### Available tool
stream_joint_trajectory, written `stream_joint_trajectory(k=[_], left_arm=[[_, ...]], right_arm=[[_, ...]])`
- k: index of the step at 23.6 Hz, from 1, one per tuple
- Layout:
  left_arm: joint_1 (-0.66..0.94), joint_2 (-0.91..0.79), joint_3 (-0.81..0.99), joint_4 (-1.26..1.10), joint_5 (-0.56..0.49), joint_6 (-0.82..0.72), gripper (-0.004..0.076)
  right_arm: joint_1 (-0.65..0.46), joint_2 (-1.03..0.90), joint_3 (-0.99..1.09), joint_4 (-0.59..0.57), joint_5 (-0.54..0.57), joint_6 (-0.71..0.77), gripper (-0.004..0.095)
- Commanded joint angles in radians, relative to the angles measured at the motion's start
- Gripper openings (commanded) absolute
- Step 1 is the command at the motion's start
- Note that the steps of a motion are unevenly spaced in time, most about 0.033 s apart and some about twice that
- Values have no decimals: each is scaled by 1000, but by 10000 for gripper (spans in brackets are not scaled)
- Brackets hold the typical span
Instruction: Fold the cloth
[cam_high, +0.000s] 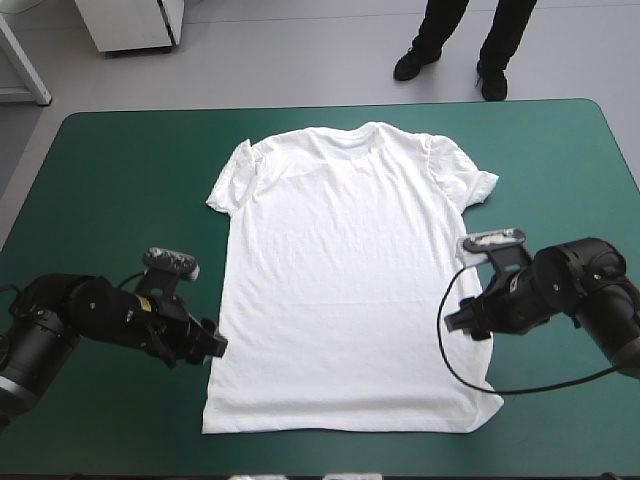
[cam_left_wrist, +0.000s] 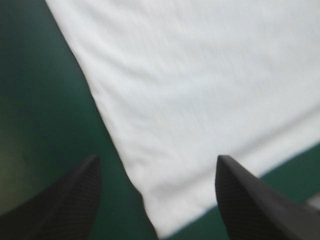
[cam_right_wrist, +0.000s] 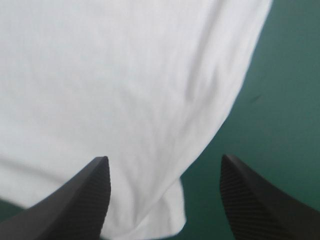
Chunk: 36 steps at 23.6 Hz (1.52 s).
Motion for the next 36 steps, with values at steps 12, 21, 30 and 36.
stream_joint_trajectory(k=[12, 21, 30, 36], left_arm=[[-3, 558, -485, 271, -272, -143, 507], [-3, 771, -560, 348, -273, -187, 507], [-3, 869, -560, 317, -290, -195, 240], [-3, 911, -560, 312, -298, -195, -9]], right_arm=[[1, 251, -387, -265, -210, 181, 604], [-59, 348, -483, -258, -235, 162, 602], [-59, 434, -485, -258, -250, 148, 567], [-59, 523, -485, -258, -257, 144, 569]])
